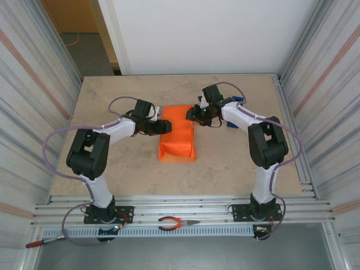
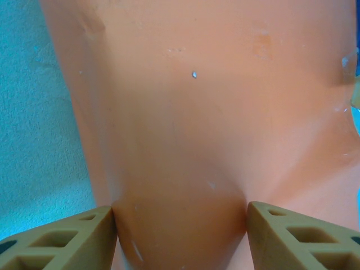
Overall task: Wrap the gift box in paper
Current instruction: Wrap the gift box with the wrapping paper.
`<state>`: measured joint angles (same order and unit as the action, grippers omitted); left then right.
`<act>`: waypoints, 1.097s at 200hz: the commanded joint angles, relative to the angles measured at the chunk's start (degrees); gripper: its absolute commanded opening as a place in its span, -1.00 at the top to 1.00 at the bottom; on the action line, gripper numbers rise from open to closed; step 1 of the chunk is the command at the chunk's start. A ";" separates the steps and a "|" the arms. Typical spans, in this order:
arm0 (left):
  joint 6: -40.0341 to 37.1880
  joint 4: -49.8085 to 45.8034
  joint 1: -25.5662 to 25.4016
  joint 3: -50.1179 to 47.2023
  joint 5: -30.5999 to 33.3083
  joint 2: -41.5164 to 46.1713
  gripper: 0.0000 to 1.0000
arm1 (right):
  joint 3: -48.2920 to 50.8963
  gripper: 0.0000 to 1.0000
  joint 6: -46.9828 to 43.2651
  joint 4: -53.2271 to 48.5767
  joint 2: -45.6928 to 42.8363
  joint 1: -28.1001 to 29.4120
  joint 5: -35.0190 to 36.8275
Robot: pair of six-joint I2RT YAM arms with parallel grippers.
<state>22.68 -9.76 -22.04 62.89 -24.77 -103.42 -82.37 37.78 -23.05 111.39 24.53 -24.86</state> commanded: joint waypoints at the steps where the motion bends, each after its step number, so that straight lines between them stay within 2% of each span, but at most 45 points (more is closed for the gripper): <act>1: -2.11 -7.29 -1.25 -1.98 3.88 -3.48 -0.22 | -1.43 0.13 -4.21 -7.57 0.52 -0.28 5.68; 66: -2.11 -7.30 -1.25 -2.01 3.95 -3.48 -0.22 | -4.07 0.08 -7.77 -10.12 2.05 0.95 7.58; 157: -2.10 -7.30 -1.25 -2.06 4.08 -3.42 -0.22 | -3.46 -0.02 -8.29 -10.17 2.04 1.12 7.99; 219: -2.18 -7.29 -1.25 -1.99 4.02 -3.28 -0.22 | 0.73 -0.15 -7.47 -8.12 -2.22 -1.70 7.38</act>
<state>22.48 -9.10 -22.63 62.89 -24.53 -103.53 -84.95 30.83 -28.29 111.44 25.78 -21.06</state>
